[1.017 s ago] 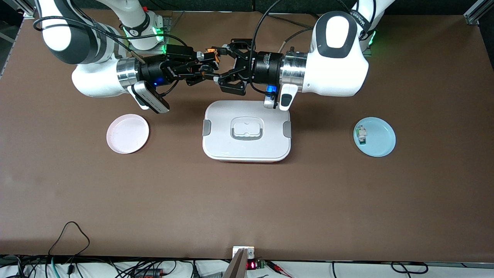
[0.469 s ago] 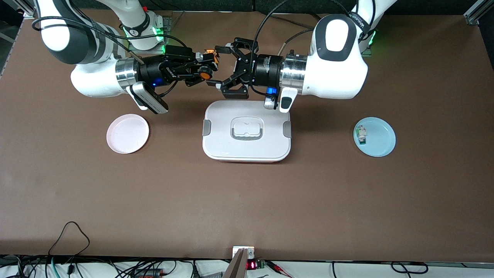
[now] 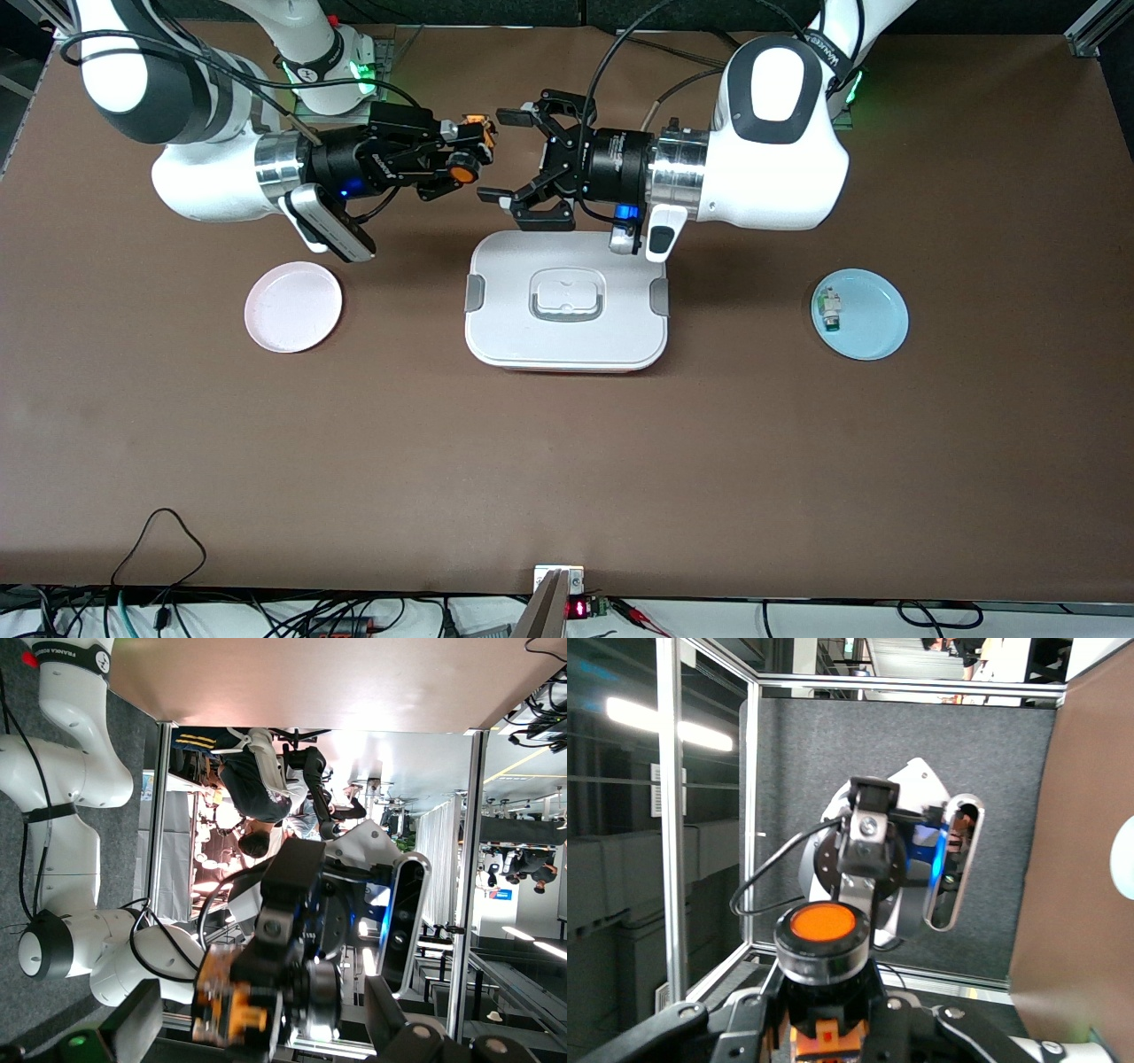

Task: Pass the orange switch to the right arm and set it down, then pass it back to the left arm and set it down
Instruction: 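Open the left gripper and withdraw while the right gripper carries the switch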

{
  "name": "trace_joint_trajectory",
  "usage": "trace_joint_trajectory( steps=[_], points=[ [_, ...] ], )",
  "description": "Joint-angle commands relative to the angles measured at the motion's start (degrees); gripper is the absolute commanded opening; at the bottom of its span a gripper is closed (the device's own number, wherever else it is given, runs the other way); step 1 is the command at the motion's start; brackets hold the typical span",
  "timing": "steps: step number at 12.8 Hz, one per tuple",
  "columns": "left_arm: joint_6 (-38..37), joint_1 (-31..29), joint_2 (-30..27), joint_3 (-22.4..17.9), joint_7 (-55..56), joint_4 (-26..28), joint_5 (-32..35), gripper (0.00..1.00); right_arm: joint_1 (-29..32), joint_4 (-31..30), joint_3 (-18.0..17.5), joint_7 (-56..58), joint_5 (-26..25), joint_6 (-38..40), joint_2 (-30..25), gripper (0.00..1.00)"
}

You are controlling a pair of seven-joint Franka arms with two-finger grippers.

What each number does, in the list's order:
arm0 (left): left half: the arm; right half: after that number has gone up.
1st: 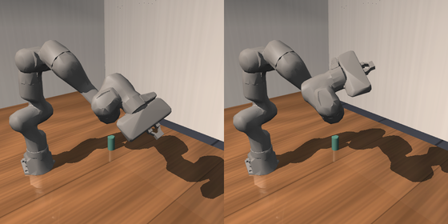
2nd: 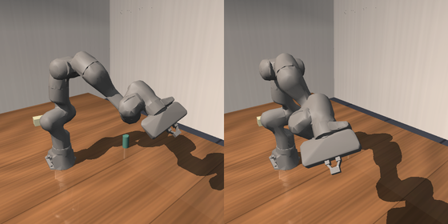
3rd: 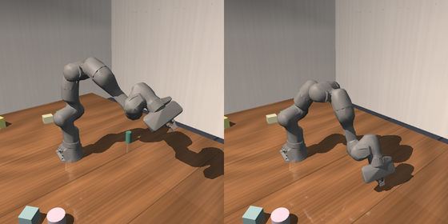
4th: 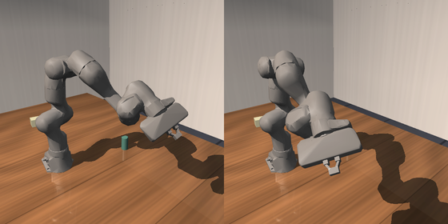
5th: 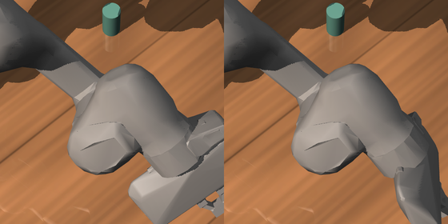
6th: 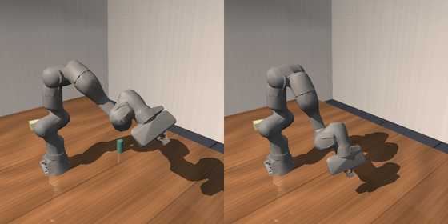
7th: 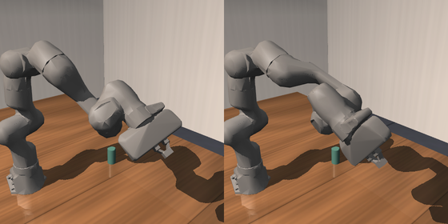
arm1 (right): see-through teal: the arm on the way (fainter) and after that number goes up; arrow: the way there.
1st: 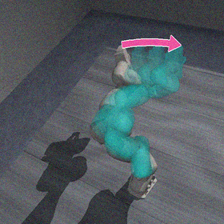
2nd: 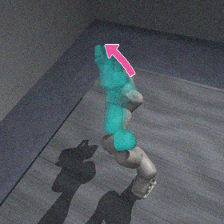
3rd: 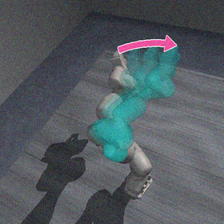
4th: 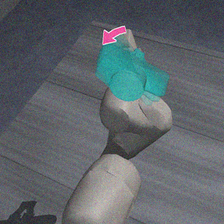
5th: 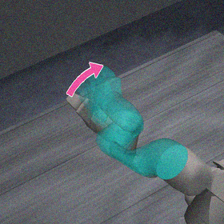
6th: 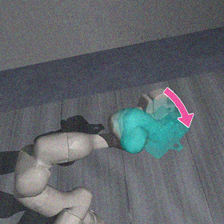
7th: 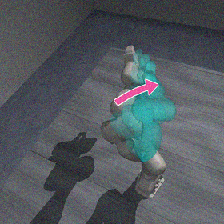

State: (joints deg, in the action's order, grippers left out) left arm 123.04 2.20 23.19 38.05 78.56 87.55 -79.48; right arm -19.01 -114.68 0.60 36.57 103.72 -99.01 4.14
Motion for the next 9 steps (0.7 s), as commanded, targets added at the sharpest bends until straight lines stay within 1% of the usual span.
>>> trace_joint_trajectory(
  steps=[1,2,3,4,5,7,8,9],
  points=[
    [-2.97,-0.62,0.45,0.18,0.98,-2.46,7.97,1.00,1.78,-0.37,-0.34,0.96,-2.91,0.13,-0.80,0.29],
    [-4.11,-0.62,0.45,0.19,0.81,-3.86,10.80,1.00,2.22,-0.37,-0.25,1.22,-3.43,0.13,-0.80,0.29],
    [-5.69,-0.62,0.45,0.19,-0.76,-4.22,13.10,1.00,3.09,-0.29,-0.08,2.00,-5.35,0.13,-0.80,0.28],
    [-7.19,-0.80,0.45,0.10,-3.65,-4.31,14.51,1.00,4.15,-0.28,-0.07,2.27,-8.42,0.22,-0.72,0.28],
    [-9.29,-1.67,0.28,0.19,-7.59,-4.40,16.00,1.00,5.29,0.32,0.01,3.06,-12.54,0.31,-0.72,0.28],
    [-13.86,-2.90,-0.86,0.19,-15.15,-4.40,22.14,1.00,7.84,1.90,0.01,3.94,-21.85,0.66,-0.54,0.28],
    [-15.79,-3.17,-0.87,0.27,-18.15,-4.66,25.74,1.00,8.72,2.61,0.01,4.73,-25.55,1.09,-0.37,0.28],
    [-19.29,-3.43,-0.78,0.19,-22.61,-7.62,32.39,1.00,9.68,2.79,0.10,6.56,-30.46,1.10,-0.02,0.28]
  ],
)
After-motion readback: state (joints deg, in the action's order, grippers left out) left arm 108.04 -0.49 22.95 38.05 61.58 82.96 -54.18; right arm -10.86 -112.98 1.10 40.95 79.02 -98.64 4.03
